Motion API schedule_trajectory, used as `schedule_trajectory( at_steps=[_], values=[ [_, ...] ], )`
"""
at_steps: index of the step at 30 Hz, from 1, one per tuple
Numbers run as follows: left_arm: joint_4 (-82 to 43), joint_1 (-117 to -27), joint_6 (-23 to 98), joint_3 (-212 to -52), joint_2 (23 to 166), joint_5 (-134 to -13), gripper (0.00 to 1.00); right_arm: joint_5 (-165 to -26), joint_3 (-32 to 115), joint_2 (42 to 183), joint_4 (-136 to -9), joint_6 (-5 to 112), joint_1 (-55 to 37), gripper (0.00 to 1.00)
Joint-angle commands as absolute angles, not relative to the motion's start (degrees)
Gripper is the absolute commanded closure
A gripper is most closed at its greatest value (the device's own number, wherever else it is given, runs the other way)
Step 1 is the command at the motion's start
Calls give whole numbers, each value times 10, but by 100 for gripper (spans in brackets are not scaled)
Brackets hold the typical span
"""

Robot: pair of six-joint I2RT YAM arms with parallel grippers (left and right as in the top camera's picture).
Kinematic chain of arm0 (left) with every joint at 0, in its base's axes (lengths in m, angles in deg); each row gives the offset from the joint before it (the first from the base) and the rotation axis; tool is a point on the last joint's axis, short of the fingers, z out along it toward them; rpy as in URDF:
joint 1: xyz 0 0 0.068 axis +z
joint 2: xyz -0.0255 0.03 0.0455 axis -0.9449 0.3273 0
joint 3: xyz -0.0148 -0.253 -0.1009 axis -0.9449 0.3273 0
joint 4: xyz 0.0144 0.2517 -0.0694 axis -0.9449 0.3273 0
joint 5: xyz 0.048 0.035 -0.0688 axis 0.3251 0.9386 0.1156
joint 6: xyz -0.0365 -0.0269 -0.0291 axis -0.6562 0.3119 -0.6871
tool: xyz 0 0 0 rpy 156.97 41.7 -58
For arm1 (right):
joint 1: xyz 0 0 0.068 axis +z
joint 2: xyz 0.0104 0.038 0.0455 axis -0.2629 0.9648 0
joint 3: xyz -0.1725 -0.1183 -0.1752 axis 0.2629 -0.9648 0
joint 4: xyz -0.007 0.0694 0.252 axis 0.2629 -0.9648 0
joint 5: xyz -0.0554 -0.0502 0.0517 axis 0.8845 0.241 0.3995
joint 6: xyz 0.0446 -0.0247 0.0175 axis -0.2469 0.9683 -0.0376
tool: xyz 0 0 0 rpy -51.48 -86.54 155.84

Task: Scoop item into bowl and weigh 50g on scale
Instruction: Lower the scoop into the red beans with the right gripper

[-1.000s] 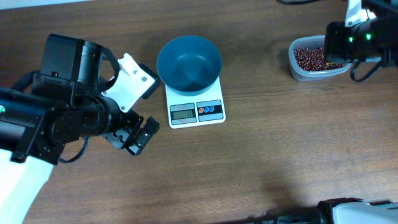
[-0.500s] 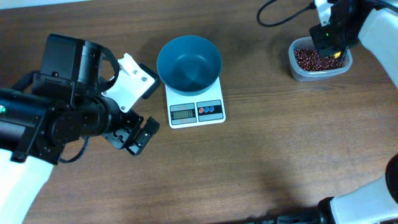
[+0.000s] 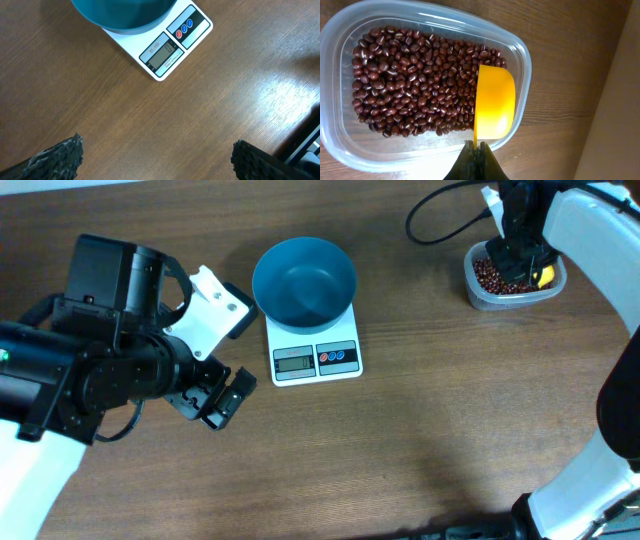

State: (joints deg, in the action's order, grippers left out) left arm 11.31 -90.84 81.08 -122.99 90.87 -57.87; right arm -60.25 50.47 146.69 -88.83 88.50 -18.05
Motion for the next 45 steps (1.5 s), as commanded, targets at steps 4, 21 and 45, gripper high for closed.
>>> schedule_trajectory(
  at_steps=[4, 21, 45],
  values=[
    [112, -906, 803, -1238, 905, -587, 1, -647, 515, 1484, -885, 858, -184, 96],
    [112, -906, 803, -1238, 905, -587, 1, -1072, 515, 1484, -907, 680, -339, 96],
    [112, -906, 803, -1238, 905, -587, 1, -1193, 508, 1554, -998, 619, -428, 96]
  ],
)
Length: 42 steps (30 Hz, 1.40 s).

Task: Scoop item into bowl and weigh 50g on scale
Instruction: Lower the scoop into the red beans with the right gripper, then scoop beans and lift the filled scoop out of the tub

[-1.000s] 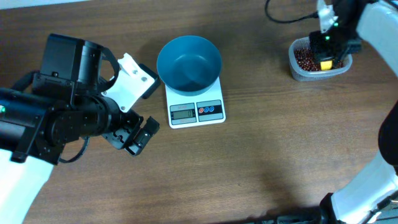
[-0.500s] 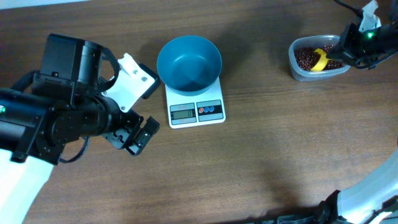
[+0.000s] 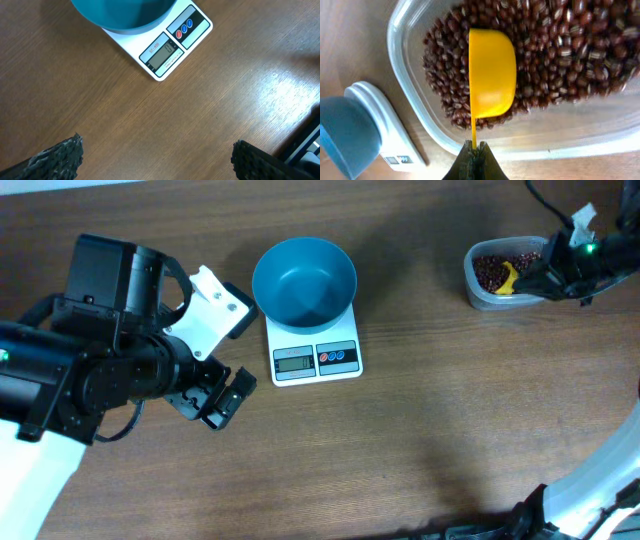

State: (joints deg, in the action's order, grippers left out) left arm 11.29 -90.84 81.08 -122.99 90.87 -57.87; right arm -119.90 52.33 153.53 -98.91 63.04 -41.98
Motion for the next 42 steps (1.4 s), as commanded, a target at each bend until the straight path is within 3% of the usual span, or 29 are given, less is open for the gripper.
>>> schedule_trajectory(
  at_steps=[1, 16, 21, 42],
  values=[
    [112, -906, 803, -1238, 905, -587, 1, -1194, 505, 1554, -981, 608, -430, 96],
    [112, -906, 803, -1238, 905, -587, 1, -1250, 476, 1554, -940, 619, -434, 96],
    [112, -906, 803, -1238, 905, -587, 1, -1301, 476, 1554, -937, 620, -484, 96],
    [112, -906, 803, -1238, 905, -587, 1, -1463, 476, 1554, -987, 749, -562, 96]
  ],
)
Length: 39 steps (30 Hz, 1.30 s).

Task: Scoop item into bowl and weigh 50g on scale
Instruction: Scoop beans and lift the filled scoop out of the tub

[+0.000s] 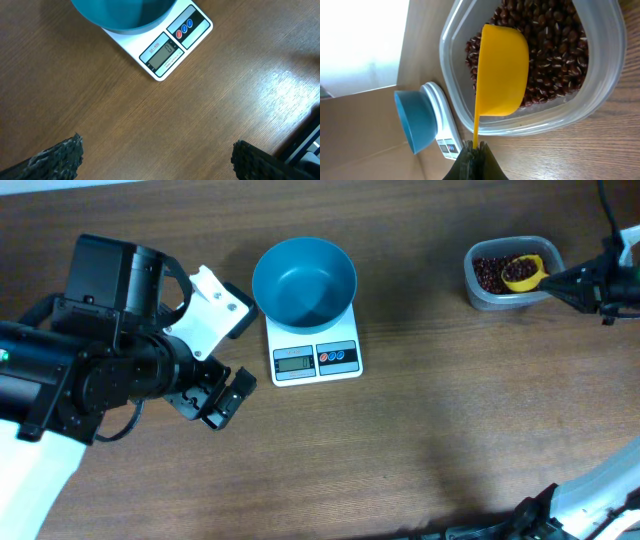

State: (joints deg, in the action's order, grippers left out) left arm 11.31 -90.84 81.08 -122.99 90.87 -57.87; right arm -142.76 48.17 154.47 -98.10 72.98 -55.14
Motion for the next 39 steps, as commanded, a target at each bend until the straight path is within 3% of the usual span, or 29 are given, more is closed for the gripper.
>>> schedule_trajectory(
  at_steps=[1, 16, 30, 33, 39],
  values=[
    [112, -906, 803, -1238, 905, -587, 1, -1465, 476, 1554, -994, 750, -565, 96],
    [112, -906, 803, -1238, 905, -587, 1, -1552, 475, 1554, -1063, 825, -612, 96],
    [112, -906, 803, -1238, 905, -587, 1, -1536, 475, 1554, -1081, 862, -614, 96],
    [112, -906, 803, -1238, 905, -587, 1, -1553, 475, 1553, -1119, 848, -614, 96],
    [112, -906, 803, -1238, 905, -587, 1, -1529, 475, 1553, -1079, 805, -615, 96]
  ],
)
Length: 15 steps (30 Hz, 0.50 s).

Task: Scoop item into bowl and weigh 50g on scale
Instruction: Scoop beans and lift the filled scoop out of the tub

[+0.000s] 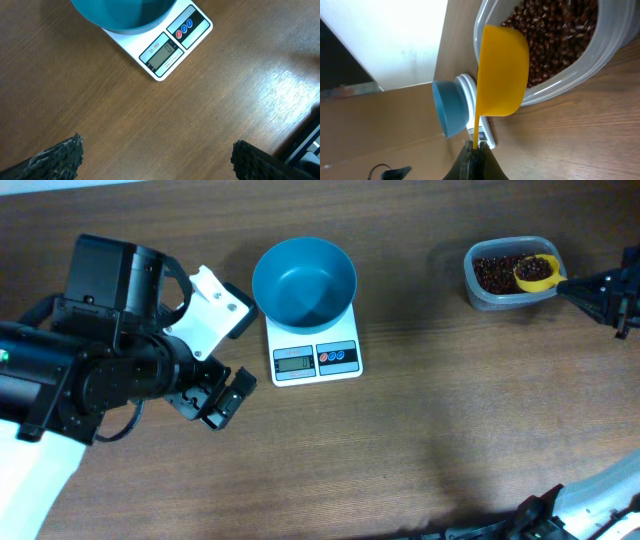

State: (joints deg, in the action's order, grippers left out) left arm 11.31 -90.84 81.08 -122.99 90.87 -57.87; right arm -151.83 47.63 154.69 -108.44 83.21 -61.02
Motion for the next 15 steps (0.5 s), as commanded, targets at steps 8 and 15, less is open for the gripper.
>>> schedule_trajectory(
  at_steps=[8, 15],
  values=[
    [112, -906, 803, -1238, 905, -587, 1, -1528, 476, 1552, -1077, 753, -613, 96],
    [112, -906, 803, -1238, 905, -587, 1, -1494, 476, 1554, -1038, 694, -610, 96]
  ],
)
